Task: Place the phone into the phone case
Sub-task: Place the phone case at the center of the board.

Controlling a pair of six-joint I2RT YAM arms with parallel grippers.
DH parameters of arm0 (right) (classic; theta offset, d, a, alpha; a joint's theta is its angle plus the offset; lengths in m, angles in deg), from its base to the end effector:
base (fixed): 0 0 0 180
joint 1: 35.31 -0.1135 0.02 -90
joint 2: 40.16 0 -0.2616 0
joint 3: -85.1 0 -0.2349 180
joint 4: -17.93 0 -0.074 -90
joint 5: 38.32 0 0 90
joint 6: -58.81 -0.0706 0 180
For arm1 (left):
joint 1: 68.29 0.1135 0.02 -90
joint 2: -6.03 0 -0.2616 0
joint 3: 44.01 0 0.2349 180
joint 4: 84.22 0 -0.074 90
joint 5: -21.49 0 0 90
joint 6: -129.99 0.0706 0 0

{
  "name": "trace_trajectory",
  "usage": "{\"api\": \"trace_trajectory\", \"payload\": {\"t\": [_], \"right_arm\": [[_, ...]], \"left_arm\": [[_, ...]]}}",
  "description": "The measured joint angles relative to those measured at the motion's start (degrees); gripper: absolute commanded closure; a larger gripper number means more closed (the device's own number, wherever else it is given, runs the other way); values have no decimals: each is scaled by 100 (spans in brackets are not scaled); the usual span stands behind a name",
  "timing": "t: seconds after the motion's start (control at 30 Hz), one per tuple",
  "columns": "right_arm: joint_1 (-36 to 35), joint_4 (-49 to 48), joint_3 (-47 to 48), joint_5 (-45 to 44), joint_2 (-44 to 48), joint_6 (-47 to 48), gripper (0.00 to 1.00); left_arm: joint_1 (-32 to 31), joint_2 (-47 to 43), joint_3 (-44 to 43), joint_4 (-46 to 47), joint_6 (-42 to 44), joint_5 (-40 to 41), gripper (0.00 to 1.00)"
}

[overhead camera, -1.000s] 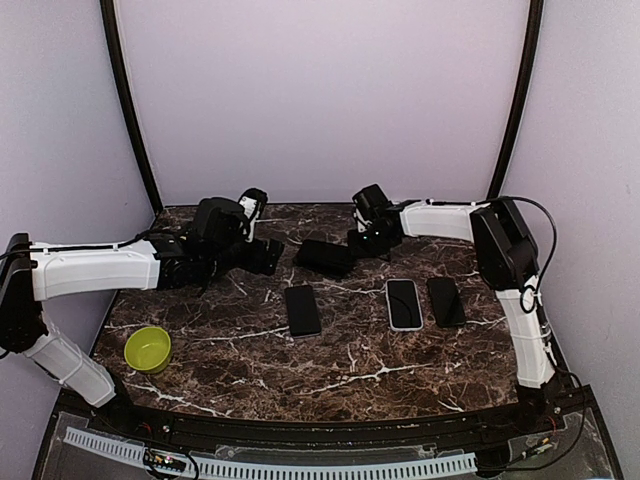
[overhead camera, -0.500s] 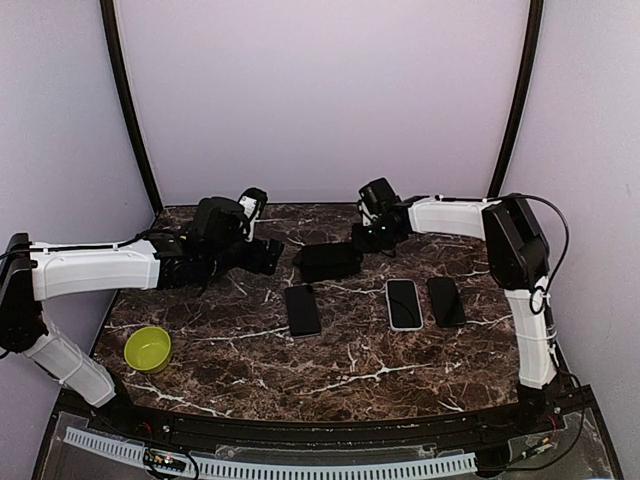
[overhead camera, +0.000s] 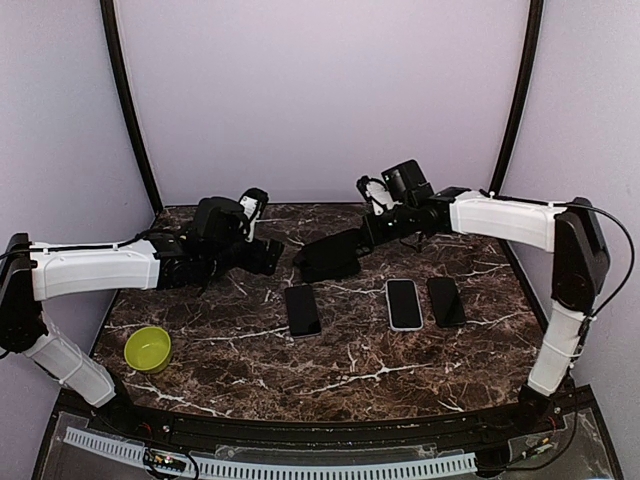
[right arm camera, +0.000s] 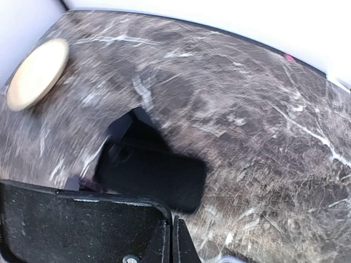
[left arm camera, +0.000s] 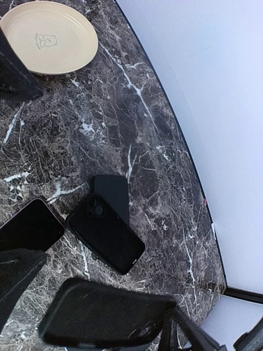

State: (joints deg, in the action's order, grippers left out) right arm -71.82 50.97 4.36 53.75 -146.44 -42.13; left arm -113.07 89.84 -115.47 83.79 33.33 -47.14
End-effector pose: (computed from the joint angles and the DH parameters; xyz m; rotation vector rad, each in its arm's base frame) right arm 0.3498 0.2621 0.2429 -0.5312 2.2530 0.4720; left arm 0.2656 -0.2273 0.2657 0.4138 1.9270 -0.2152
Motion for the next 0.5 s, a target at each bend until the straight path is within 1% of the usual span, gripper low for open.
{"api": "trace_trajectory", "payload": {"t": [0.13,0.3,0.37,0.5], "right_arm": [[-367,-2,-763,166,708,763,100],[-1034,131,-1526,201,1198,1569,100],[-1344,199,-1779,125,1320,1862,100],[-2221,374,-2092,-330,1335,2422,100]], "left_arm": [[0,0,0,0,4,-76,4],[0,0,0,0,24,-81,4],[0,0,0,0,24,-81,4],[0,0,-9,-13,24,-90,4]]}}
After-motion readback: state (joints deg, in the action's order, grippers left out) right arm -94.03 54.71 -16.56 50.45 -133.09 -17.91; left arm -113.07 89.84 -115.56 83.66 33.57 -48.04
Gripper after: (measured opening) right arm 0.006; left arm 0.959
